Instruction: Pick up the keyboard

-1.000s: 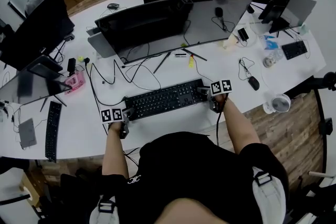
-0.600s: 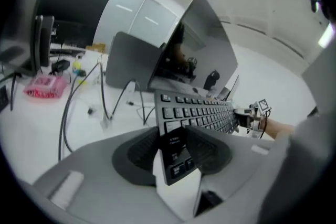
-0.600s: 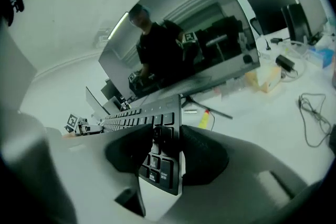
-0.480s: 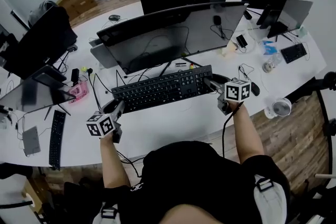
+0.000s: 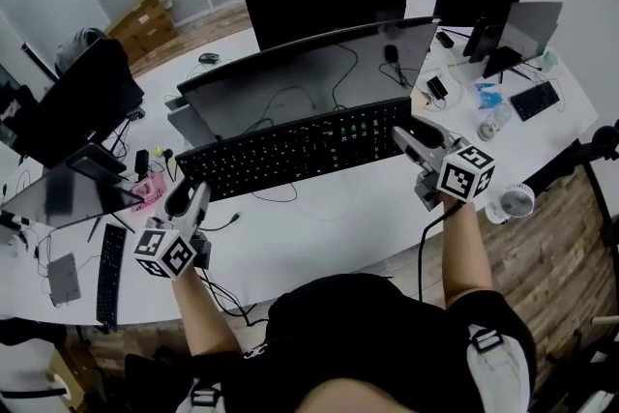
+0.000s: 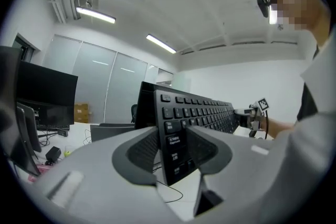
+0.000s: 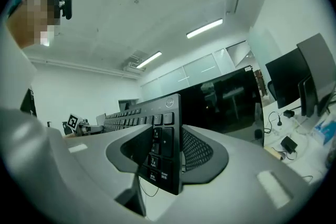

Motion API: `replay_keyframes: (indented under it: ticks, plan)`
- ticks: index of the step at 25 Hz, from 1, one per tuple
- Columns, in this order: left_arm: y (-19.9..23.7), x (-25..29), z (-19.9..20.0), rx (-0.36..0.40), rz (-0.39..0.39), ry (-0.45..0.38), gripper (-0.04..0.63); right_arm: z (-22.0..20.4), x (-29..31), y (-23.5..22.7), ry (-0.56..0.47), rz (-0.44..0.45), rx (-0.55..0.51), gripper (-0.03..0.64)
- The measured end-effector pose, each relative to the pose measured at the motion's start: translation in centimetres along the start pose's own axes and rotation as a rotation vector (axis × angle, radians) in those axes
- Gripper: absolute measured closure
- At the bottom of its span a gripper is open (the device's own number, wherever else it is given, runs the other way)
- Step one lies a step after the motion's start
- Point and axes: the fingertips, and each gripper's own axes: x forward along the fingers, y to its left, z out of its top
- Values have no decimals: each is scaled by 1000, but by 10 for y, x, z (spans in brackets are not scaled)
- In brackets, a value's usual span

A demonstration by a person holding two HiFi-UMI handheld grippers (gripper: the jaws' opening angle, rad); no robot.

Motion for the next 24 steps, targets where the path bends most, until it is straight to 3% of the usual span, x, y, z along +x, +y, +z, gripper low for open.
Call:
replay_keyframes:
  ticks: [24]
  plan:
    - [-13,-4,-10,-24,-19,35,382,-1,-13,-1,7,-20,19,454]
